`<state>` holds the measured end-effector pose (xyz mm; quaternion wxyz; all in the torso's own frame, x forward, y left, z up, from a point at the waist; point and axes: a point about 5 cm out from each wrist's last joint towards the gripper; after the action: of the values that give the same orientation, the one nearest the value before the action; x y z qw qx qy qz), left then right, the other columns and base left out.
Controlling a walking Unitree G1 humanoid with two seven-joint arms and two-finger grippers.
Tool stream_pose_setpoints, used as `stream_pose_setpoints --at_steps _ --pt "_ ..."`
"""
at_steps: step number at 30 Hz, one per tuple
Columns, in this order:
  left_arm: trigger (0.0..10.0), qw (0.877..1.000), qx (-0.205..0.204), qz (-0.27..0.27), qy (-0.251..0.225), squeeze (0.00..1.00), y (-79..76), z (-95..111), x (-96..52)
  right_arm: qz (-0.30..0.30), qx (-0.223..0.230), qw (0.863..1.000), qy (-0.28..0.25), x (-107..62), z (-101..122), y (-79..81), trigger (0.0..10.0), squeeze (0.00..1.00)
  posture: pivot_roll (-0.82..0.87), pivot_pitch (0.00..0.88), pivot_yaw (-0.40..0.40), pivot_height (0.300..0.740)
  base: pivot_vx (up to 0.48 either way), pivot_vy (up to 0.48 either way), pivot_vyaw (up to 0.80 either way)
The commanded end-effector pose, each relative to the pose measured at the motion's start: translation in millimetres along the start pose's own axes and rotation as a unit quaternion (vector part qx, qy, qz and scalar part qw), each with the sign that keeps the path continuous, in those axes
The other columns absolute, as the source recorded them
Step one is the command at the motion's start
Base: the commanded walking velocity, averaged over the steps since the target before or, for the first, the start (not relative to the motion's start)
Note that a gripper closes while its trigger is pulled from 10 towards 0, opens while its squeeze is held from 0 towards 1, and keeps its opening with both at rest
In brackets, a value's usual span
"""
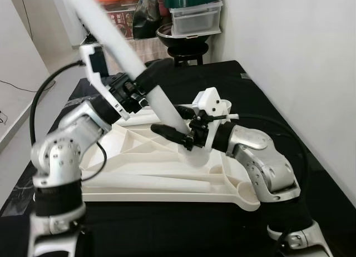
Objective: Building children table
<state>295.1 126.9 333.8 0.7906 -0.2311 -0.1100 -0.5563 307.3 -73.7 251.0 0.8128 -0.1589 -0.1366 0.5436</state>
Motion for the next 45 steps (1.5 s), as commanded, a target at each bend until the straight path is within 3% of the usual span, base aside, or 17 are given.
stream_pose_setpoints --at_steps 1,2,3,4,5,9,10,12,13,14,24,32,33,36,38,41,45 --pt "0.0 0.996 -0.003 -0.077 0.039 0.0 -11.6 -5.5 9.6 0.039 0.018 0.999 0.007 6.3 -5.9 9.5 10.0 1.0 -0.09 0.017 0.091 0.74 0.0 0.0 0.0" --pt "0.0 0.996 -0.003 -0.077 0.039 0.0 -11.6 -5.5 9.6 0.039 0.018 0.999 0.007 6.3 -5.9 9.5 10.0 1.0 -0.09 0.017 0.091 0.74 0.0 0.0 0.0" --pt "0.0 0.993 0.004 -0.102 0.058 0.0 -14.8 -5.5 12.1 0.054 0.02 0.998 0.015 8.3 -6.6 11.7 10.0 0.4 -0.09 0.015 0.091 0.74 0.0 0.0 0.0" --pt "0.0 0.99 0.011 -0.123 0.072 0.0 -17.7 -4.9 14.8 0.068 0.023 0.997 0.026 10.1 -8.0 13.8 10.0 0.4 -0.09 0.015 0.091 0.74 0.0 0.0 0.0" --pt "0.0 0.987 0.017 -0.139 0.081 0.0 -19.8 -3.7 17.7 0.081 0.028 0.996 0.034 11.6 -9.5 15.6 10.0 0.0 -0.1 0.016 0.086 0.74 0.0 0.0 0.0" --pt "0.0 0.986 0.021 -0.146 0.083 0.0 -20.9 -2.8 19.4 0.088 0.032 0.995 0.038 12.5 -10.5 16.6 10.0 0.0 -0.1 0.016 0.086 0.74 0.0 0.0 0.0" --pt "0.0 0.977 0.026 -0.194 0.089 0.0 -29.3 -1.6 28.9 0.105 0.064 0.992 0.027 17.8 -11.8 20.9 10.0 0.0 -0.1 0.018 0.078 0.74 0.0 0.0 0.0" --pt "0.0 0.977 0.026 -0.194 0.089 0.0 -29.3 -1.6 28.9 0.105 0.064 0.992 0.027 17.8 -11.8 20.9 10.0 0.0 -0.1 0.018 0.078 0.74 0.0 0.0 0.0" --pt "0.0 0.971 0.034 -0.217 0.098 0.0 -32.3 -2.6 32.4 0.12 0.078 0.989 0.03 19.3 -14.0 24.9 6.4 0.0 -0.1 0.018 0.077 0.74 0.0 0.0 0.0" --pt "0.0 0.966 0.038 -0.234 0.101 0.0 -34.8 -2.9 35.3 0.132 0.092 0.986 0.035 20.3 -17.1 29.5 0.0 0.0 -0.1 0.019 0.075 0.74 0.0 0.0 0.0" --pt "0.0 0.955 0.055 -0.274 0.098 0.0 -40.7 0.9 43.4 0.132 0.125 0.983 0.022 25.1 -19.3 36.3 0.0 0.0 -0.1 0.019 0.08 0.74 0.0 0.0 0.0" --pt "0.0 0.959 0.055 -0.269 0.076 0.0 -38.6 3.4 45.7 0.109 0.13 0.985 0.029 26.5 -22.1 33.1 0.0 0.0 -0.11 0.019 0.082 0.74 0.0 0.0 0.0" --pt "10.0 0.965 0.058 -0.247 0.062 1.0 -34.4 5.9 46.0 0.084 0.132 0.987 0.028 26.0 -22.8 28.1 0.0 0.0 -0.11 0.025 0.084 0.74 0.0 0.0 0.0" --pt "10.0 0.972 0.062 -0.222 0.048 1.0 -29.1 8.7 46.2 0.057 0.134 0.989 0.027 24.9 -23.7 22.5 0.0 0.0 -0.11 0.025 0.084 0.74 0.0 0.0 0.0" --pt "10.0 0.985 0.078 -0.156 0.012 1.0 -17.0 19.3 37.3 -0.02 0.135 0.99 0.023 14.5 -26.4 4.3 0.0 0.0 -0.11 0.036 0.088 0.74 0.0 0.0 0.0" --pt "10.0 0.989 0.085 -0.117 -0.011 1.0 -9.7 26.3 28.4 -0.069 0.137 0.988 0.019 4.8 -28.1 -7.2 0.0 0.0 -0.11 0.038 0.088 0.74 0.0 0.0 0.0" --pt "10.0 0.99 0.119 0.018 -0.076 1.0 4.1 45.5 -11.2 -0.148 0.14 0.979 -0.008 -31.8 -25.1 -23.8 0.0 0.0 -0.1 0.057 0.086 0.74 0.0 0.0 0.0"
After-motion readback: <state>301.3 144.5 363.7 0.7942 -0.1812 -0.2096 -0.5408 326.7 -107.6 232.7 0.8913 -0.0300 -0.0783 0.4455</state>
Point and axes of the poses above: a point about 5 cm out from each wrist's last joint towards the gripper, its own x axis pointing out of the wrist towards the gripper, its own z axis along the axis of the wrist's last joint, y = z × x, and after that the axes turned 13 degrees about -x, right-handed
